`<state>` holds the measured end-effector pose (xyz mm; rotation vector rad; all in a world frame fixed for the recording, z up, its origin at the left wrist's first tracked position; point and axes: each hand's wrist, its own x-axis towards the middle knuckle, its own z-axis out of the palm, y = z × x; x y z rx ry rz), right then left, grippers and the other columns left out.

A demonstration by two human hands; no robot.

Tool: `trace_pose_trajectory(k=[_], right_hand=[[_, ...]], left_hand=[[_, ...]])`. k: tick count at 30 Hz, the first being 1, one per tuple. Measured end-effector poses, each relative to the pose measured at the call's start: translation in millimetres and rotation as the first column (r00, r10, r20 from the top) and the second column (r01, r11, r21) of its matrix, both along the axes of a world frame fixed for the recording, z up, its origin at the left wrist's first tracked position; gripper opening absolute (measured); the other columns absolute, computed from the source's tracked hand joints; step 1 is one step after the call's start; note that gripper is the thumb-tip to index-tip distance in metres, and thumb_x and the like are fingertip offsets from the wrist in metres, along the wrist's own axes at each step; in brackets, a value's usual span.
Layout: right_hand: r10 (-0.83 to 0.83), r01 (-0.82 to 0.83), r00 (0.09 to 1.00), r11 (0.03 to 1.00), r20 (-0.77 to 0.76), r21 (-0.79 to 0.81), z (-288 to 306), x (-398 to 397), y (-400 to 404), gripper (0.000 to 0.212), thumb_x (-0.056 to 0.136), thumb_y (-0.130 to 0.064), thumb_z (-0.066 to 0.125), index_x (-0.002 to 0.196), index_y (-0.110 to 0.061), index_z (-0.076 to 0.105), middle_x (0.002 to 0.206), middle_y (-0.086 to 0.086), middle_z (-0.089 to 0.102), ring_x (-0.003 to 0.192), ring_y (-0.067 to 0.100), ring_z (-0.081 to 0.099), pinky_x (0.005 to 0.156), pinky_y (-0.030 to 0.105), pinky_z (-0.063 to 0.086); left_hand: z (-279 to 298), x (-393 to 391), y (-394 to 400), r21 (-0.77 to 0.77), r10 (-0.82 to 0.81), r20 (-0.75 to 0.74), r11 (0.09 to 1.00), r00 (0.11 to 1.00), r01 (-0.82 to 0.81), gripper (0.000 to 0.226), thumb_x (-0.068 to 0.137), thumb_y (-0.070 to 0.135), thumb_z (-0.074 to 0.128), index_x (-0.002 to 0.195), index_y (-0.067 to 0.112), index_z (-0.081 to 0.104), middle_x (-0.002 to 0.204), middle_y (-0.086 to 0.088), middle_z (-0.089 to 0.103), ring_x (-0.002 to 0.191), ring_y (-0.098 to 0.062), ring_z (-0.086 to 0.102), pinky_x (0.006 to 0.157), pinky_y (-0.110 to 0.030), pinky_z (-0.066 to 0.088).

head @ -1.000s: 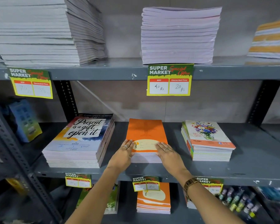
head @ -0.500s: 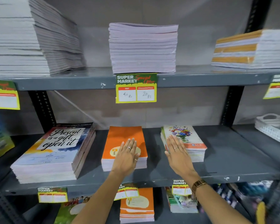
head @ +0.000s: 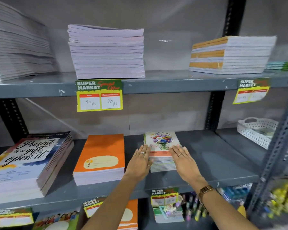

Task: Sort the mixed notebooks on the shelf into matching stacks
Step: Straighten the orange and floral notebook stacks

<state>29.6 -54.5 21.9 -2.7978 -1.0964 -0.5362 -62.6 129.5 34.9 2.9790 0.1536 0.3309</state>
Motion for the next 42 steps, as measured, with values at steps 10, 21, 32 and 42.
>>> trace_pose_trajectory(k=[10, 21, 32, 42], right_hand=[[0.069, -0.056, 0.991, 0.992, -0.118, 0.112, 9.4, 21.9, -18.9, 0.057, 0.096, -0.002, 0.032, 0.148, -0.021, 0.022, 0.158, -0.002, 0.021, 0.146, 0.012, 0.013, 0.120, 0.028, 0.009], [0.036, 0.037, 0.949, 0.973, -0.312, 0.226, 8.8, 21.4, -16.6, 0.046, 0.099, -0.034, 0.037, 0.144, -0.025, 0.033, 0.156, -0.001, 0.024, 0.143, 0.018, 0.024, 0.110, 0.037, 0.037], [0.006, 0.097, 0.939, 0.954, -0.343, 0.283, 7.8, 19.9, -13.1, 0.043, 0.098, -0.030, 0.044, 0.140, -0.019, 0.042, 0.152, -0.002, 0.035, 0.129, 0.023, 0.047, 0.105, 0.035, 0.041], [0.029, 0.045, 0.945, 0.975, -0.327, 0.216, 16.5, 26.3, -16.8, 0.042, 0.096, -0.024, 0.045, 0.138, -0.020, 0.045, 0.149, -0.004, 0.040, 0.129, 0.023, 0.048, 0.106, 0.035, 0.040]], left_hand=[[-13.6, 15.3, -20.9, -0.096, 0.033, 0.029, 0.995, 0.999, -0.030, 0.054, 0.101, 0.032, 0.027, 0.150, 0.019, 0.008, 0.161, 0.000, 0.010, 0.148, -0.019, 0.008, 0.120, -0.031, 0.013], [-5.8, 20.7, -19.3, -0.184, 0.062, -0.021, 0.981, 0.998, -0.065, 0.064, 0.096, 0.007, 0.040, 0.150, 0.025, 0.010, 0.161, 0.003, 0.004, 0.146, -0.023, 0.016, 0.113, -0.039, 0.035], [-6.7, 23.2, -16.4, -0.312, 0.053, -0.045, 0.948, 0.998, -0.064, 0.063, 0.096, 0.002, 0.039, 0.149, 0.027, 0.015, 0.161, 0.004, 0.005, 0.139, -0.022, 0.033, 0.108, -0.035, 0.040], [-8.9, 23.9, -15.9, -0.335, 0.106, -0.036, 0.935, 0.994, -0.112, 0.061, 0.096, 0.006, 0.043, 0.149, 0.023, 0.017, 0.160, 0.004, 0.015, 0.130, -0.020, 0.046, 0.103, -0.035, 0.045]])
